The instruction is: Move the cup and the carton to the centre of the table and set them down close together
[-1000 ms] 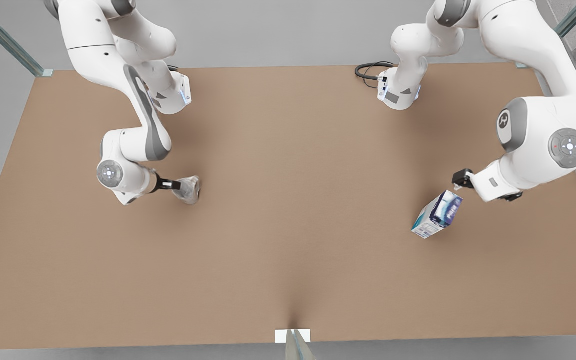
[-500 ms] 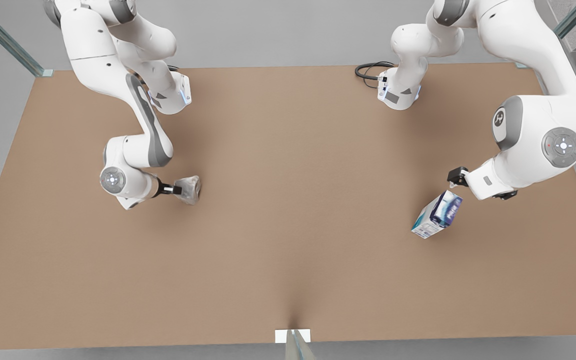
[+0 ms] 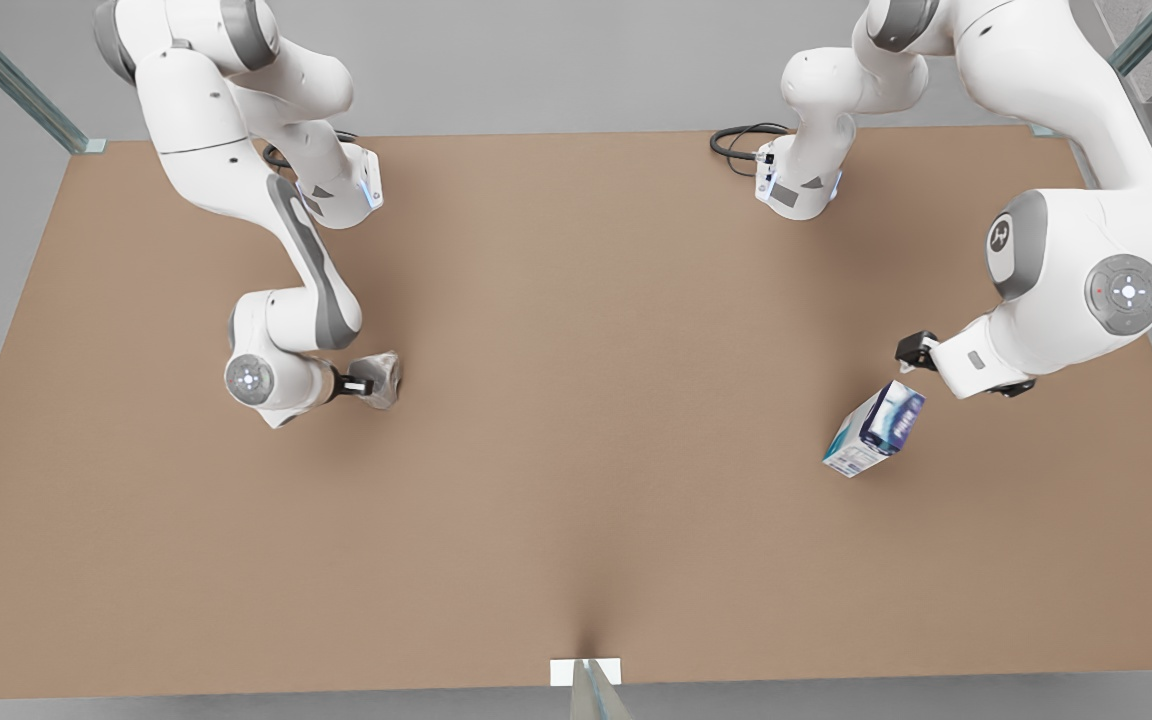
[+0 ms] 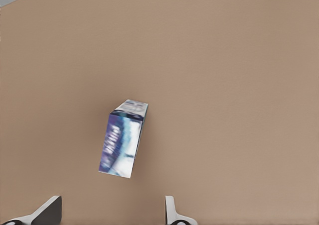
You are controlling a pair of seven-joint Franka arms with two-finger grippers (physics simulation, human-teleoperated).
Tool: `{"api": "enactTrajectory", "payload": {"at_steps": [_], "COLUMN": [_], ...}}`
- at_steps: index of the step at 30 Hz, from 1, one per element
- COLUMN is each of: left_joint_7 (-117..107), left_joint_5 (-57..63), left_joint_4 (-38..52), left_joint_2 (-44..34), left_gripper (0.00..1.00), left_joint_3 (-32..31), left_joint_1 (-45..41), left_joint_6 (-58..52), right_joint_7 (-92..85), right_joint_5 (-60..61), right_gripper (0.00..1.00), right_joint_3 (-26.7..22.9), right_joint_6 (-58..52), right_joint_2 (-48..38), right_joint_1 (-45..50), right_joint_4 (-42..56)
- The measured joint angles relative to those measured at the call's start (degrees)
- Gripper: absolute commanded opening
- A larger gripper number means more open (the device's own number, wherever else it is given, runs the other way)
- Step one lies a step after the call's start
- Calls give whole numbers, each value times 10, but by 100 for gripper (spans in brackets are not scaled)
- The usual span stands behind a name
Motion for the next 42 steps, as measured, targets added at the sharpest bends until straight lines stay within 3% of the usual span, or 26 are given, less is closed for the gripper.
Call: {"api": "enactTrajectory", "payload": {"at_steps": [6, 29, 32, 35, 37, 39, 40, 42], "left_joint_7": [2, 3, 3, 2, 4, 5, 7, 32], "left_joint_5": [1, 3, 3, 3, 3, 3, 3, 4], "left_joint_4": [4, 4, 4, 4, 4, 4, 2, -88], "left_joint_2": [0, 1, 0, 0, 2, 6, 9, -1], "left_gripper": [100, 100, 100, 100, 100, 100, 100, 100], "left_joint_3": [0, 2, 2, 3, 3, 4, 4, 3], "left_joint_1": [6, 5, 6, 6, 6, 6, 5, 8], "left_joint_6": [-5, -14, -17, -22, -19, -11, 5, 95], "right_joint_7": [0, 0, 1, 19, 19, 23, 44, 77], "right_joint_5": [11, 13, 14, 20, 76, 143, 161, 170], "right_gripper": [25, 22, 24, 24, 24, 24, 24, 25], "right_joint_3": [1, 18, 21, 15, -52, -119, -132, -134], "right_joint_6": [3, 11, 5, -37, -66, -69, -62, -12], "right_joint_2": [11, -5, 50, 190, 285, 353, 384, 419], "right_joint_1": [1, 14, 74, 152, 212, 264, 275, 284], "right_joint_4": [10, 25, 133, 376, 533, 603, 643, 685]}}
